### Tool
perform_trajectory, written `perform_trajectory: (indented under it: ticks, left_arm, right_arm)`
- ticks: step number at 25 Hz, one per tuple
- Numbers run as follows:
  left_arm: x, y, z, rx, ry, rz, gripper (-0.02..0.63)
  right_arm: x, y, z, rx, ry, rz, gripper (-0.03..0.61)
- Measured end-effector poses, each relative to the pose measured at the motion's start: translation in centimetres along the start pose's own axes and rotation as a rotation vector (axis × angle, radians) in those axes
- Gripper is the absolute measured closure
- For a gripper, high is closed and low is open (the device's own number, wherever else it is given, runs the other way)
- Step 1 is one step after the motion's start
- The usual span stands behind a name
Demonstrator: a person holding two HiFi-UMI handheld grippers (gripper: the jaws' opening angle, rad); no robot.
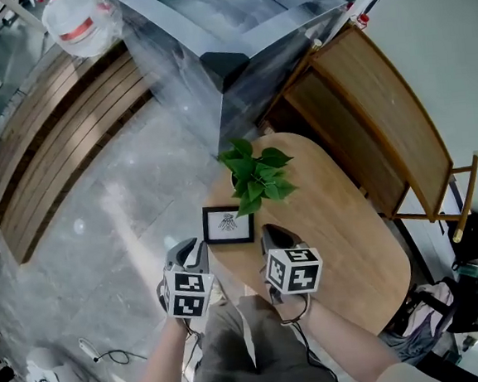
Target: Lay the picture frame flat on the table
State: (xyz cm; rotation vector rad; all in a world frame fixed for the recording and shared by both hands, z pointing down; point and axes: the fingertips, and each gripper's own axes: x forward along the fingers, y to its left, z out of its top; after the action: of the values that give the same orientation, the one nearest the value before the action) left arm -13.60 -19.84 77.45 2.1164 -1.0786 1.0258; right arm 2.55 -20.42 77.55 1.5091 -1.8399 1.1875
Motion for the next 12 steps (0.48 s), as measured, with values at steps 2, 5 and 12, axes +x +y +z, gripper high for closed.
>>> perform_trajectory:
  ticks: [2, 5, 12]
  left_arm:
    - [-2.4, -0.2, 1.5, -0.029, -0.033, 0.004, 0.569]
    - [-6.2, -0.3, 4.1, -0.043, -0.092, 0.026, 0.576]
    - [-16.2, -0.4, 11.0, -0.040, -0.248, 0.080, 0.595]
  right_arm:
    - [-2.3, 1.6, 1.5, -0.014, -0.029, 0.023, 0.572]
    - [-6.1, 4.4, 4.0, -0.042, -0.078, 0.058, 0.574]
    - [-15.6, 10.7, 9.5, -0.092, -0.174, 0.196, 0.578]
